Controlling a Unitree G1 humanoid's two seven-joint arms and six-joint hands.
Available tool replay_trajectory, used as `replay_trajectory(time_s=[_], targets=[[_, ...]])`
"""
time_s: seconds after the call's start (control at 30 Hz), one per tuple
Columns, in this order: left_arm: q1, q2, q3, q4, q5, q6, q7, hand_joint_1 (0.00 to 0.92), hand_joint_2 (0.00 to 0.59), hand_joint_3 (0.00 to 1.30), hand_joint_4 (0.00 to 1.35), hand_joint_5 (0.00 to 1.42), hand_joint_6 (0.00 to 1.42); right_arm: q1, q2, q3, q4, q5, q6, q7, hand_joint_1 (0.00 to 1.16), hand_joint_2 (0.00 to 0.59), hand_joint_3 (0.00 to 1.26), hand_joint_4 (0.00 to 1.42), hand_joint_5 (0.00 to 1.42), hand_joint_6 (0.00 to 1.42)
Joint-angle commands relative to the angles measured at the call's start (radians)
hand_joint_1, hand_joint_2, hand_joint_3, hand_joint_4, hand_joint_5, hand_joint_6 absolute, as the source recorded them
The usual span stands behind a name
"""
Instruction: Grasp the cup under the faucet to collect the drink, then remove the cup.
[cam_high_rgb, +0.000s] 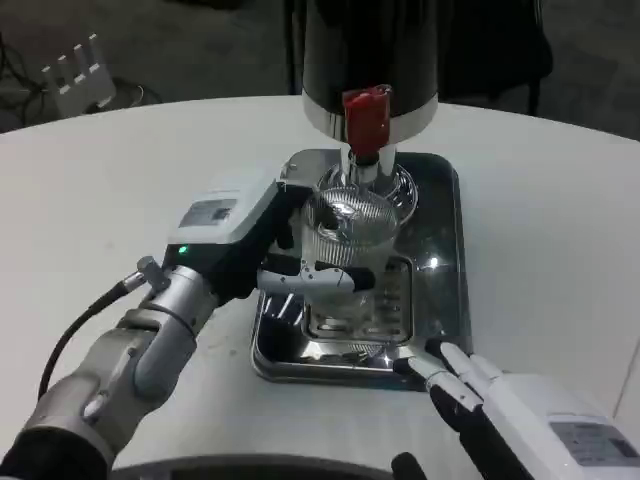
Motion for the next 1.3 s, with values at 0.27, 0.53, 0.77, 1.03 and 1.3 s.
replay_trajectory(time_s=[0.27, 0.53, 0.77, 1.03, 1.3], targets=[[-0.028, 0.033, 0.004, 0.071, -0.063, -0.074, -0.104, 0.144, 0.081, 0.56, 0.24, 0.34, 0.49, -0.023, 0.011, 0.009, 0.013, 0.013, 0.028, 0.015, 0.44, 0.526, 0.14, 0.02, 0.06, 0.09], [-0.047, 0.036, -0.004, 0.089, -0.078, -0.103, -0.155, 0.126, 0.075, 0.41, 0.10, 0.20, 0.37, -0.038, 0.013, 0.014, 0.029, 0.015, 0.043, 0.017, 0.44, 0.526, 0.15, 0.02, 0.06, 0.09], [-0.051, 0.036, 0.001, 0.080, -0.074, -0.127, -0.147, 0.072, 0.041, 0.24, 0.00, 0.16, 0.32, -0.043, 0.012, 0.016, 0.036, 0.017, 0.054, 0.016, 0.44, 0.526, 0.15, 0.03, 0.07, 0.09], [-0.038, 0.050, 0.009, 0.049, -0.090, -0.174, -0.166, 0.044, 0.017, 0.16, 0.00, 0.10, 0.25, -0.051, 0.011, 0.022, 0.045, 0.014, 0.065, 0.016, 0.44, 0.526, 0.17, 0.04, 0.09, 0.09], [0.017, 0.107, 0.057, -0.038, -0.141, -0.213, -0.193, 0.043, 0.014, 0.18, 0.00, 0.10, 0.24, -0.044, 0.007, 0.028, 0.041, 0.018, 0.065, 0.010, 0.44, 0.526, 0.19, 0.04, 0.10, 0.10]])
